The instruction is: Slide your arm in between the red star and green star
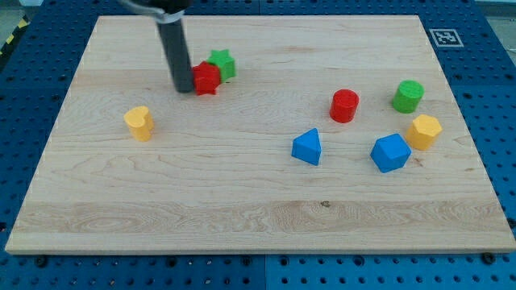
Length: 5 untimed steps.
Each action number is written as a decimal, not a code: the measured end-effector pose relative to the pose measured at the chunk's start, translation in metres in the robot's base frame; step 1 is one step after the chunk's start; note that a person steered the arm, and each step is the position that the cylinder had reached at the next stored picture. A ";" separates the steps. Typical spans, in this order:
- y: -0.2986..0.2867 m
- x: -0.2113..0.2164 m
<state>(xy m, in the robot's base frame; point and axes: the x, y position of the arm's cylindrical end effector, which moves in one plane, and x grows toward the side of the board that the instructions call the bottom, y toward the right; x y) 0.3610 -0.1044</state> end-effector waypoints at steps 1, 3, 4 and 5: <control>0.011 -0.019; 0.000 -0.086; 0.052 -0.084; 0.103 -0.074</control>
<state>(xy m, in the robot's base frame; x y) 0.2870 -0.0019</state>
